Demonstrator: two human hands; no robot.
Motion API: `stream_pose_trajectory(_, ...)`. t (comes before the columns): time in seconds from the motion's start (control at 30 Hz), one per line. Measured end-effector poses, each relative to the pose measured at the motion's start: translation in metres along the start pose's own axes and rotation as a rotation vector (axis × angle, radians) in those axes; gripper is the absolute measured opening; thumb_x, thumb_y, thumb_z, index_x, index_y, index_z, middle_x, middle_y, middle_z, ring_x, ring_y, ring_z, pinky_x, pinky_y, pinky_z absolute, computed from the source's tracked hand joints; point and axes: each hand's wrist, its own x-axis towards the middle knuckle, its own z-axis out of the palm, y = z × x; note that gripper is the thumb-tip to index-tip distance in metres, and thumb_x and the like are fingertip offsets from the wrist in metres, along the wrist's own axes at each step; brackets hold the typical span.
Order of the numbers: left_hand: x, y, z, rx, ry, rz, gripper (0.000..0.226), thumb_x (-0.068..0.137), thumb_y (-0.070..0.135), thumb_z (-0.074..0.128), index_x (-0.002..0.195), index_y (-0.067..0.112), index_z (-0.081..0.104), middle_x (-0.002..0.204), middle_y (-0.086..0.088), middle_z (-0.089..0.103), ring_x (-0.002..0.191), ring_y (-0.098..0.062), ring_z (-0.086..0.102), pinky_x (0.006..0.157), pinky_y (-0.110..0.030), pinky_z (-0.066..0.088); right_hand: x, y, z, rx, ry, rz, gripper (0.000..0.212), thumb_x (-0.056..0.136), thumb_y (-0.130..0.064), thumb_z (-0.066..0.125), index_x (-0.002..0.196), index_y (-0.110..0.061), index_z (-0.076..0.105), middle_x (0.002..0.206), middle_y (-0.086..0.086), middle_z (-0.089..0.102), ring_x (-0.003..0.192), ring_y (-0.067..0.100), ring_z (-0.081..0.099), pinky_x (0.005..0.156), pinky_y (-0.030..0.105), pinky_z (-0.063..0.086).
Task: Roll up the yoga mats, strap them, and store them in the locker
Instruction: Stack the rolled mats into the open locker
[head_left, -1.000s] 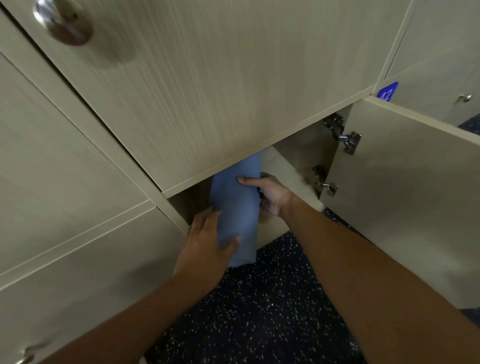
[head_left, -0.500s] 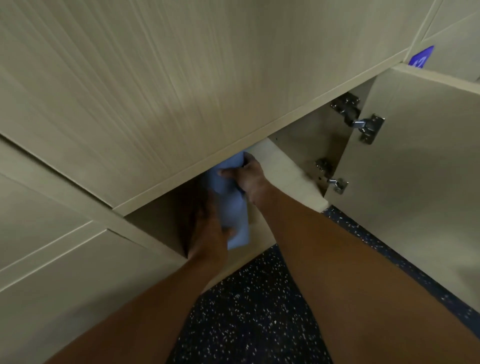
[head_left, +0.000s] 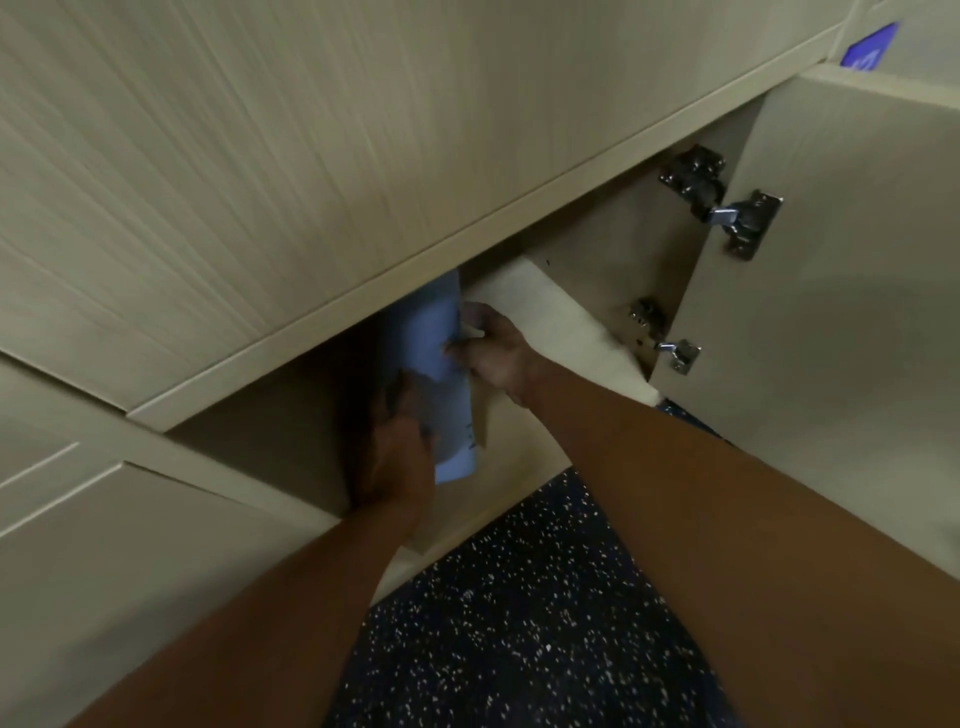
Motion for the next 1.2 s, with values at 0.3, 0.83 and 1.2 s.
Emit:
stream_pose_trajectory(0.3,-0.025,0.013,-0.024,-0.036,-0.162,0.232,0.055,0.103,0.033,0.055,0.154,0.021,0.037,0.161,-0.006,0.034,0.137,-0.028,0.048,0.105,-0.038,0.044,-0.045,0.035,-0.048,-0.531,0.071,0.04,0.035,0.1,-0.013,0.06,0.134,-0.008,0.056,0.125,0.007,0.061,0.112,0.023,0.058,0.087,0.019,0.046)
stream_pose_trajectory(0.83,-0.124,0.017,-0.13,-0.168,-0.162,0.423,0.022,0.101,0.031,0.056,0.121,0.023,0.06,0.117,0.001,0.062,0.102,-0.021,0.062,0.083,-0.036,0.049,-0.193,-0.031,-0.094,-0.607,0.045,-0.01,0.038,0.101,-0.024,0.062,0.138,-0.019,0.055,0.129,-0.002,0.06,0.104,0.015,0.059,0.092,0.028,0.049)
stream_pose_trajectory(1.2,-0.228,0.008,-0.236,-0.266,-0.282,0.488,0.03,0.099,0.038,0.063,0.126,0.025,0.063,0.124,0.005,0.065,0.109,-0.014,0.061,0.086,-0.029,0.045,-0.362,-0.137,-0.153,-0.951,0.1,-0.048,0.045,0.104,-0.031,0.057,0.146,-0.019,0.049,0.14,-0.002,0.057,0.13,0.017,0.053,0.105,0.026,0.038)
